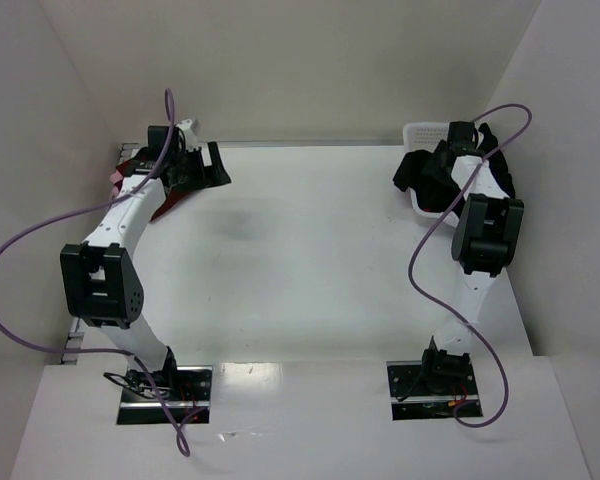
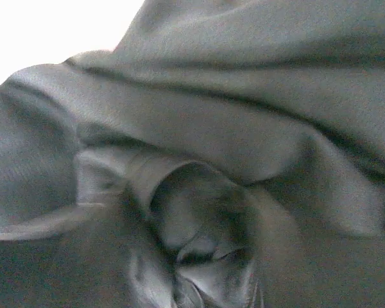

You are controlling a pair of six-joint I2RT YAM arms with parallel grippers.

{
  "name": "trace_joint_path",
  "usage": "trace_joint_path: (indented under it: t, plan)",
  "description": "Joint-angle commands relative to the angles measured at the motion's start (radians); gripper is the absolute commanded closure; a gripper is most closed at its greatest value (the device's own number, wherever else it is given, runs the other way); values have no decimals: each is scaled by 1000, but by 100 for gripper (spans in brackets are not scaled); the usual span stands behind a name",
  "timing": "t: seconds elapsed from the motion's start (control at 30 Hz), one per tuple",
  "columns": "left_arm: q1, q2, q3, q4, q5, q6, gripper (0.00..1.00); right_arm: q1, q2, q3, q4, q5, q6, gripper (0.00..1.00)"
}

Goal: Fold and stack the t-shirts
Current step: Grab crumpled tshirt from bin with the right arm, then move the tshirt to the center of the board

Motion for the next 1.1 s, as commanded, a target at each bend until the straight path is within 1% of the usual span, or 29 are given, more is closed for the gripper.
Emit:
trace_joint_path:
  t: [0.0,0.07,0.17,0.23,0.33,0.4,0.47,0.57,0.63,0.67,0.7,0.73,0.77,0.8,0.83,0.9,0.97,1.07]
  plan:
    - [6,43,37,41,15,-11,0,8,23,68,-22,51,-12,62]
    - [6,54,46,41,26,-20,0,18,-2,68,-22,75,-1,70]
    - [6,71,55,52,38,-29,0,18,-91,43,-4,89,-1,92]
    - [6,74,55,58,59,-29,0,18,-134,27,4,89,-1,95]
    - [6,74,64,64,91,-29,0,18,-190,64,-18,61,8,100]
    - [6,74,64,72,115,-29,0,18,-214,72,-18,33,8,100]
    - [6,66,64,88,182,-20,0,18,-262,82,-4,-12,16,100]
    - [6,64,82,101,409,23,0,18,-341,82,36,-129,17,100]
    - [-49,64,123,110,572,86,0,18,-380,102,36,-241,36,100]
    - [-81,61,153,110,600,119,0,23,-413,106,44,-327,55,100]
    - [-105,54,176,110,606,139,0,35,-447,107,59,-401,63,100]
    - [-151,54,189,111,607,159,0,50,-472,108,59,-427,71,100]
    - [-171,54,198,127,621,174,0,73,-495,118,59,-428,71,100]
    - [-189,54,210,145,621,175,0,135,-517,132,59,-428,71,100]
    - [-218,63,210,192,653,143,0,199,-558,143,36,-417,71,100]
    - [-242,75,210,250,687,102,0,219,-593,157,36,-425,95,100]
    - [-293,70,160,428,704,40,0,297,-660,128,69,-534,145,100]
    - [-382,66,135,506,644,35,0,349,-712,56,113,-588,213,100]
